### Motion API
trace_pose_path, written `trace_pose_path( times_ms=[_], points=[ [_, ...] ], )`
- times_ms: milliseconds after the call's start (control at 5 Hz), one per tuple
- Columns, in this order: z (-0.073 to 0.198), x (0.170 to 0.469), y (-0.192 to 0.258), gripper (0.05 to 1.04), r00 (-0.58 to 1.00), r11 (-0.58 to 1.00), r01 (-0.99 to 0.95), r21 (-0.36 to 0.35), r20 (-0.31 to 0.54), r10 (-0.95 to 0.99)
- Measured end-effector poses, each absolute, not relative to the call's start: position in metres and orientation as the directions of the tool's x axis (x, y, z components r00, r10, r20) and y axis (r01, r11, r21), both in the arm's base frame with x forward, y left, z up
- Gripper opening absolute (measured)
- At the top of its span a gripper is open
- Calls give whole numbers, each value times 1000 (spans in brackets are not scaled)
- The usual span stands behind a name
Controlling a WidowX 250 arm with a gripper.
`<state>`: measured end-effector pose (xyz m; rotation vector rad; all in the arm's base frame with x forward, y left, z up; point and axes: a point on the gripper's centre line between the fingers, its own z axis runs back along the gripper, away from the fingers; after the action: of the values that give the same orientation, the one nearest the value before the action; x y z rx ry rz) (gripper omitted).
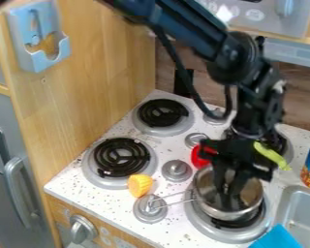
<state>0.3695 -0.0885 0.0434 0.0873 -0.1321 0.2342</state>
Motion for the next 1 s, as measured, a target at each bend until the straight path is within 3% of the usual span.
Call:
trace_pose_path(
  times_ms=[400,1000],
  points=[
    [56,364,-47,319,916,923,-380,64,166,365],
    [55,342,30,320,847,850,-520,84,176,501]
  ],
)
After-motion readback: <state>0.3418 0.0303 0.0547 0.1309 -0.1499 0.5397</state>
